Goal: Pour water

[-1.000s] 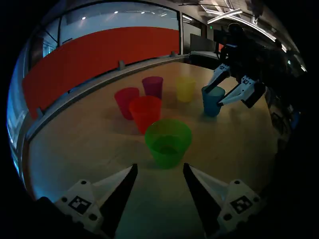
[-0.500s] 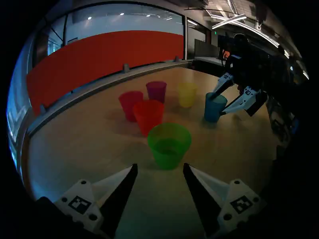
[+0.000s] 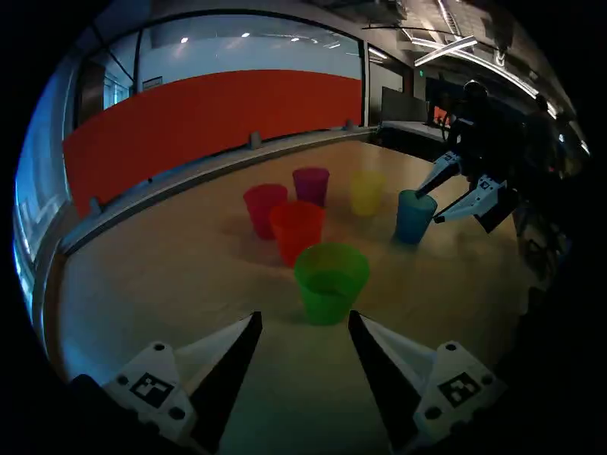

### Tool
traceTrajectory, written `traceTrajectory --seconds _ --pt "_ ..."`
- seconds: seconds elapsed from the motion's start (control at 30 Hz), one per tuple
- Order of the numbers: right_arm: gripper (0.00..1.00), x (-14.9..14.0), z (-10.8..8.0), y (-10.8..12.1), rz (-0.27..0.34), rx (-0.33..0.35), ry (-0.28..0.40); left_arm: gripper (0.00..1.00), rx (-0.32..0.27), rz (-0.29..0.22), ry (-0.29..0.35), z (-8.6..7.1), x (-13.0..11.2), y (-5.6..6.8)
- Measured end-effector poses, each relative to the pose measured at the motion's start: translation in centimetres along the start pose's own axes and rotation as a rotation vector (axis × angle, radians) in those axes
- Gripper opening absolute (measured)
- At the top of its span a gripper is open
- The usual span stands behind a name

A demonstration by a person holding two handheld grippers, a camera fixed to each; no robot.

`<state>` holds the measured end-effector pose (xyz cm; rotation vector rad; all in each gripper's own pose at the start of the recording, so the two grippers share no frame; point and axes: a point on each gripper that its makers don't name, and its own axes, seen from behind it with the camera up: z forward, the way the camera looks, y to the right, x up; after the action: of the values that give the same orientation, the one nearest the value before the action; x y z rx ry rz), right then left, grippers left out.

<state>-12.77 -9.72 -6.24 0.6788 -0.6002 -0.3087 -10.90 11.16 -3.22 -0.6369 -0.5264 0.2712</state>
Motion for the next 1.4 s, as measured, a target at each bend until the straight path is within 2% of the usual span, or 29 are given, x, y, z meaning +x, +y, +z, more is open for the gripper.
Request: traceTrajectory --seconds 0.3,0.6,0.8,1.17,1.4 --pt "1.0 -0.4 -3.3 0.5 0.052 -0.056 0.054 0.84 0.054 -0.024 0.036 -1.5 -0.1 -0.6" --pt "1.0 0.0 -5.9 1.3 0.093 -0.112 0.117 0.84 0.136 -0.043 0.107 -3.5 1.6 -1.9" --pt "1.0 1.6 -7.4 1.9 0.106 -0.159 0.181 0.84 0.211 -0.057 0.172 -4.5 3.0 -3.0" --pt "1.0 5.5 -9.4 5.0 0.114 -0.318 0.336 0.84 0.343 -0.107 0.332 -6.5 6.3 -5.6" --pt "1.0 6.5 -9.7 6.7 0.106 -0.434 0.388 0.84 0.418 -0.151 0.402 -7.6 7.2 -7.0"
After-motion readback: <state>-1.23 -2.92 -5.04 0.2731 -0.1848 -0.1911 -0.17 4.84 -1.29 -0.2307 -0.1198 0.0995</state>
